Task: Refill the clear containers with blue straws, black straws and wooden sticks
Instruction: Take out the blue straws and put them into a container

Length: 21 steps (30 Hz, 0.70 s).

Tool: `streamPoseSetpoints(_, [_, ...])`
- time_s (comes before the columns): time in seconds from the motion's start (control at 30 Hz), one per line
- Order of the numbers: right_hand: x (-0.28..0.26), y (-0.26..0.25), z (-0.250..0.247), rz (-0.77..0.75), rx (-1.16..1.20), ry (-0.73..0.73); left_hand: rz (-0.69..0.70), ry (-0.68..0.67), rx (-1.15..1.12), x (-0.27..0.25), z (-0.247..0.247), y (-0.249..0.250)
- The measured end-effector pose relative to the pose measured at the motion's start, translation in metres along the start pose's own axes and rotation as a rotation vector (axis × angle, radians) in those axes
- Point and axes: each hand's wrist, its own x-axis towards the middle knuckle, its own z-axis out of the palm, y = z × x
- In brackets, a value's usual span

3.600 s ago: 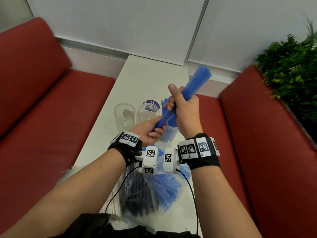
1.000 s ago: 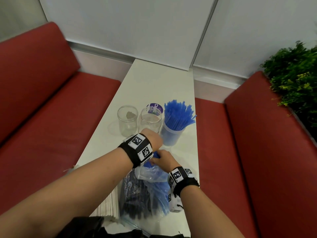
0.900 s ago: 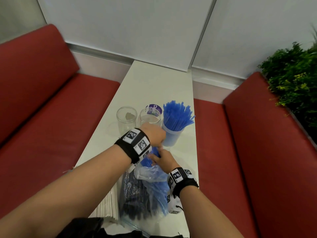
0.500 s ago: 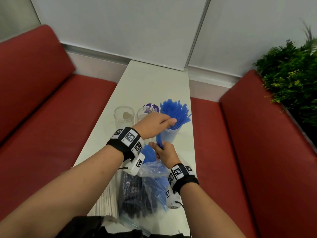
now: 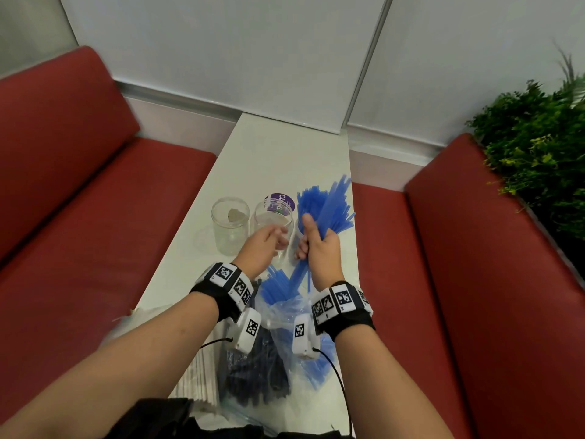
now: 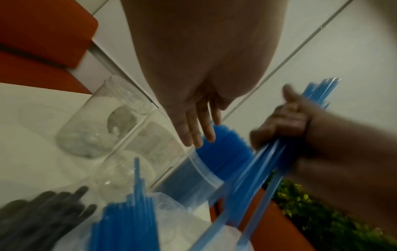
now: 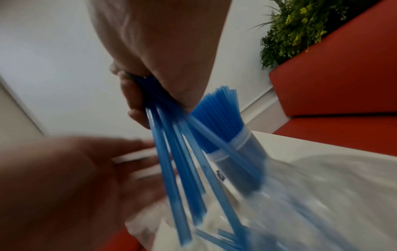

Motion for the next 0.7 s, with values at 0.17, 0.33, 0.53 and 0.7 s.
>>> streamPoseSetpoints(0.17, [0.004, -0.062, 0.021, -0.081, 0.231, 0.105, -0.369, -0.135, -0.211, -0.009, 0.013, -0.018])
streamPoseSetpoints(0.33, [0.004, -0.106, 0.034, -0.128, 0.368, 0.188, -0.629, -0.324, -0.738, -0.017, 0.014, -0.022])
streamPoseSetpoints(0.53, [0.006, -0.118, 0.039, -0.202, 0.327, 0.224, -0.775, -0.357, -0.831, -0.008, 0.015, -0.020])
streamPoseSetpoints(0.7, [0.008, -0.107, 0.035, -0.265, 0.225, 0.162, -0.782, -0.287, -1.113, -0.006, 0.017, -0.017])
